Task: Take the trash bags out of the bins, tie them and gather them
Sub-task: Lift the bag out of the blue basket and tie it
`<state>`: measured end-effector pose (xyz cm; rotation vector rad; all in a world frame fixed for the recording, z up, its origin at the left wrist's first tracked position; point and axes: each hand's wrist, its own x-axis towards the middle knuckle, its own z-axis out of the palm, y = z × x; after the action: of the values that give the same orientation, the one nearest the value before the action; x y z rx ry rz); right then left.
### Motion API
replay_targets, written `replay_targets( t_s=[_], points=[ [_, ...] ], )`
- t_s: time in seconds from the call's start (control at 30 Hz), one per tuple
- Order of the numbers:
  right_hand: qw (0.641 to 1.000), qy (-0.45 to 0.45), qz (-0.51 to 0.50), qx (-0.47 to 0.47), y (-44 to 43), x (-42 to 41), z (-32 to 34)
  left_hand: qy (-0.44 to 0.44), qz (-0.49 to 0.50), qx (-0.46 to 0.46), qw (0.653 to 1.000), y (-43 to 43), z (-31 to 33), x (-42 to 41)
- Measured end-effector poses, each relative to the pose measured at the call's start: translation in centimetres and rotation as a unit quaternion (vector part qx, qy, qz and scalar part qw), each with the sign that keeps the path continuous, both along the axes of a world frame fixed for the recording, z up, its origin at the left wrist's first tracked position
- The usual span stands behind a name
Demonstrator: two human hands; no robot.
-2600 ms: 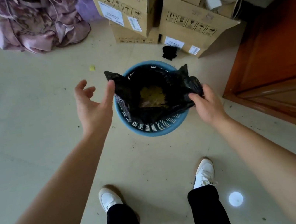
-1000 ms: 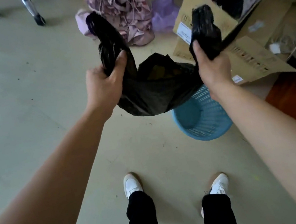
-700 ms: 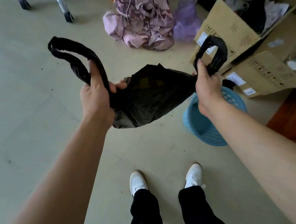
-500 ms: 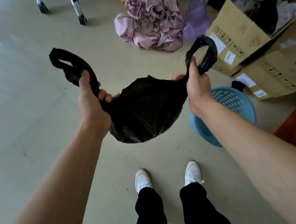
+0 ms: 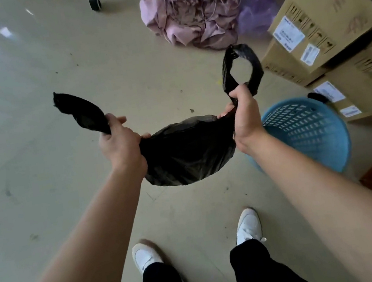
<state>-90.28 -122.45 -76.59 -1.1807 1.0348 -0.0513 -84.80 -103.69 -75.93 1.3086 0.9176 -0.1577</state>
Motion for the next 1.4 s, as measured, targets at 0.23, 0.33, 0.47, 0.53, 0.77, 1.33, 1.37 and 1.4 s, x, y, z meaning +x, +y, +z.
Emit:
replay_targets(
  t_s=[0.23, 0.33, 0.47, 0.53, 0.77, 1.33, 1.37, 1.4],
  points=[
    [0.943, -0.042, 0.145, -0.295, 1.2, 2.6, -13.6, -0.105, -0.158, 0.058, 0.980, 1.6, -13.4, 3.3],
    [0.917, -0.057, 0.193, -0.344, 1.5, 4.3, -18.8, -0.112, -0.225, 0.070, 0.965, 2.3, -18.6, 5.0],
    [0.890, -0.029, 0.292, -0.349, 1.1, 6.3, -25.4, -0.069, -0.229, -0.033, 0.970, 2.9, -24.5, 7.0],
    [0.863, -0.017, 0.351, -0.362, 0.9, 7.0, -28.2, -0.067, -0.231, -0.063, 0.969, 3.2, -26.8, 8.0],
    [0.810, -0.040, 0.460, -0.361, 1.7, 11.7, -31.0, -0.136, -0.281, -0.079, 0.947, 2.5, -31.7, 11.1],
    [0.797, -0.111, 0.480, -0.350, 1.6, 10.5, -28.5, -0.202, -0.234, -0.184, 0.933, 3.9, -25.9, 11.9],
    [0.807, -0.104, 0.467, -0.345, 1.1, 10.1, -28.5, -0.195, -0.215, -0.191, 0.938, 4.2, -25.9, 11.9],
    [0.813, -0.098, 0.462, -0.340, 0.6, 9.8, -28.7, -0.186, -0.209, -0.190, 0.941, 4.4, -26.1, 11.8]
  ],
)
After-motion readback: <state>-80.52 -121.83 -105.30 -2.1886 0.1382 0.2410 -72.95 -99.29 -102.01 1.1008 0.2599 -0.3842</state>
